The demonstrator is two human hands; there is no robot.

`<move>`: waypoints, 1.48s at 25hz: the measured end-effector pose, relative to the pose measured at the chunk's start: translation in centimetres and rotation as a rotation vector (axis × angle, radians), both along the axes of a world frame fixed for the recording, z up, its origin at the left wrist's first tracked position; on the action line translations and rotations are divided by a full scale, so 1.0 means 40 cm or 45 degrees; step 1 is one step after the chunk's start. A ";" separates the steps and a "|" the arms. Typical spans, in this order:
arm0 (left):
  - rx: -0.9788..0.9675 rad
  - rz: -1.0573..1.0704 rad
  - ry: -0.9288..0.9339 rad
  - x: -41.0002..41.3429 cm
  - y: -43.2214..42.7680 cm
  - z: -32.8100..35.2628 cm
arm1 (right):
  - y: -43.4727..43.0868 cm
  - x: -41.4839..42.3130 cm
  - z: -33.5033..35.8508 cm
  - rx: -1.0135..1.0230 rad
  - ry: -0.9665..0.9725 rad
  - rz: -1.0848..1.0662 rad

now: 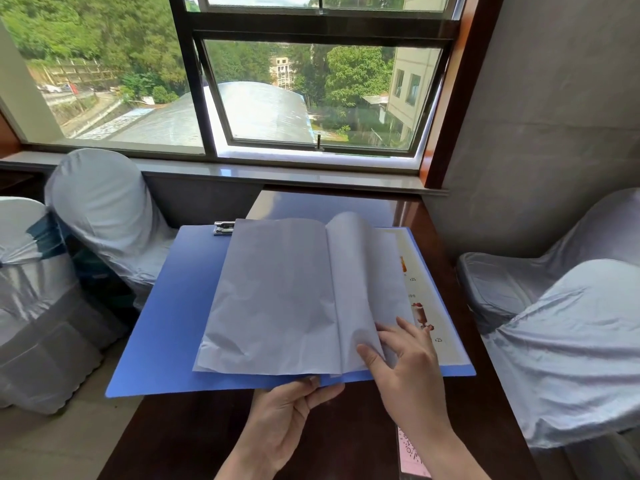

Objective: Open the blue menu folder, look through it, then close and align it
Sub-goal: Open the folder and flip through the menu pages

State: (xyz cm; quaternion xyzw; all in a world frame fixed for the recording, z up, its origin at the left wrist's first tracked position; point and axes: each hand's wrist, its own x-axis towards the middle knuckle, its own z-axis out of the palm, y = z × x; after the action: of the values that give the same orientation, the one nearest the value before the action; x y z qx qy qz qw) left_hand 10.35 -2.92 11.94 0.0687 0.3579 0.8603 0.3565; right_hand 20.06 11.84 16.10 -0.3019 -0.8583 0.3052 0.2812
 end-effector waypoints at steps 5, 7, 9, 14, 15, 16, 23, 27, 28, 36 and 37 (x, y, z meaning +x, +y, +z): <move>-0.031 -0.046 -0.002 0.002 -0.003 -0.011 | -0.018 -0.004 0.011 -0.050 -0.003 0.183; -0.044 -0.076 0.001 0.004 -0.005 -0.014 | -0.029 -0.004 0.018 -0.066 -0.028 0.294; -0.033 -0.101 0.025 0.006 -0.007 -0.014 | -0.039 -0.004 0.026 -0.081 0.082 0.352; -0.018 -0.119 0.030 0.017 -0.013 -0.019 | -0.015 0.000 0.052 -0.455 0.394 0.381; -0.025 -0.126 0.028 0.017 -0.016 -0.020 | -0.002 0.004 0.049 -0.547 0.372 0.445; -0.037 -0.131 0.029 0.017 -0.020 -0.020 | 0.012 0.008 0.043 -0.592 0.322 0.518; -0.007 -0.080 -0.031 0.019 -0.035 -0.017 | 0.039 0.011 0.006 -0.352 0.245 0.396; -0.031 -0.102 0.019 0.019 -0.038 -0.009 | 0.035 0.014 0.010 -0.137 -0.012 0.516; -0.036 -0.101 0.018 0.019 -0.038 -0.010 | 0.030 0.014 0.010 -0.094 -0.016 0.492; -0.002 -0.062 -0.009 0.019 -0.040 -0.023 | 0.020 0.012 0.098 0.095 0.131 0.166; 0.000 -0.079 0.001 0.018 -0.041 -0.023 | 0.012 0.010 0.107 0.066 0.148 0.247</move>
State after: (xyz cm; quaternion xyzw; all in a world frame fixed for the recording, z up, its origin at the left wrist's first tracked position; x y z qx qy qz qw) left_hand 11.09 -4.54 11.04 0.0802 0.3556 0.8489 0.3827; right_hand 20.47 12.31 20.38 -0.1919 -0.8733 0.3258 0.3073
